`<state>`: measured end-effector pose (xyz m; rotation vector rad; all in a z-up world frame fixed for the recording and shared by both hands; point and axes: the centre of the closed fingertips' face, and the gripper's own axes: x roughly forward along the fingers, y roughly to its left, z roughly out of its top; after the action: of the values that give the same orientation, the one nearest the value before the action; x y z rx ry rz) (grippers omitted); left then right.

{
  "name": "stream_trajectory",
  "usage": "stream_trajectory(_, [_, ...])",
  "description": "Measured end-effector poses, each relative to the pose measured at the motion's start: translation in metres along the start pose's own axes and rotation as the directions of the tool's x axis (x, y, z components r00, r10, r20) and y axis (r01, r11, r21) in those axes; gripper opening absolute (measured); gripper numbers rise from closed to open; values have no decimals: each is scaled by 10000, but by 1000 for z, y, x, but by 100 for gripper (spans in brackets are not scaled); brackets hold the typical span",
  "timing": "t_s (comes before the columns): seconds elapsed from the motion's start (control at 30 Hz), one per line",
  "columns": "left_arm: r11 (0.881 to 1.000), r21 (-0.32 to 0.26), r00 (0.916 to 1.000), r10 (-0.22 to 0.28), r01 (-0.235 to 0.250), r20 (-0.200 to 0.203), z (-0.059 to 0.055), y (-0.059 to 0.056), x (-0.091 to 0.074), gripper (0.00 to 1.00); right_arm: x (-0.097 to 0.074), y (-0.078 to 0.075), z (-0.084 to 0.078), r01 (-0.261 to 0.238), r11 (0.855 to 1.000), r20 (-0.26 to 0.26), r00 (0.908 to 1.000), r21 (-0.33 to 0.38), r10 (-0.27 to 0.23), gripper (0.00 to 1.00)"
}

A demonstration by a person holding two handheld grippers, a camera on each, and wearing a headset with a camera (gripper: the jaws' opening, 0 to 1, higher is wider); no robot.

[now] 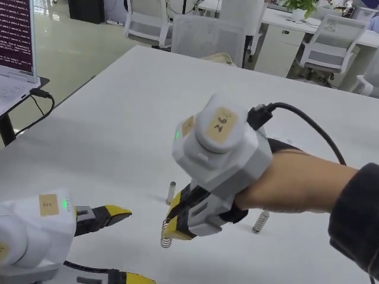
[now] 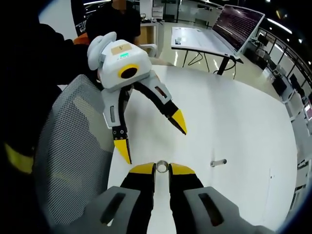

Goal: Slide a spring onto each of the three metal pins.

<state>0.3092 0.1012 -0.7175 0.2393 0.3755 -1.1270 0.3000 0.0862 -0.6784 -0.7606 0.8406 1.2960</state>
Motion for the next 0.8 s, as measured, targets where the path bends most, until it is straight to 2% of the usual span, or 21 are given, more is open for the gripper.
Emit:
stream_trajectory(0.17, [9992,-356,9999,157,-155,41,-1,4,0,84,0,-2,0,25,10000,20,10000,55,-25,8])
stream_trajectory(0.37, [9985,-452,9995,317,-314,60,-2,7,0,92,-1,-4,-1,56,9999,44,10000,131,-56,8])
stream_trajectory(0.67, [9982,-472,9992,366,-358,164,-3,8,0,91,-6,-12,2,198,9995,147,9997,247,-201,8])
stream_trajectory(0.8, [9981,-465,9990,411,-401,202,-3,9,-1,90,-11,-22,4,384,9985,286,9988,394,-395,8])
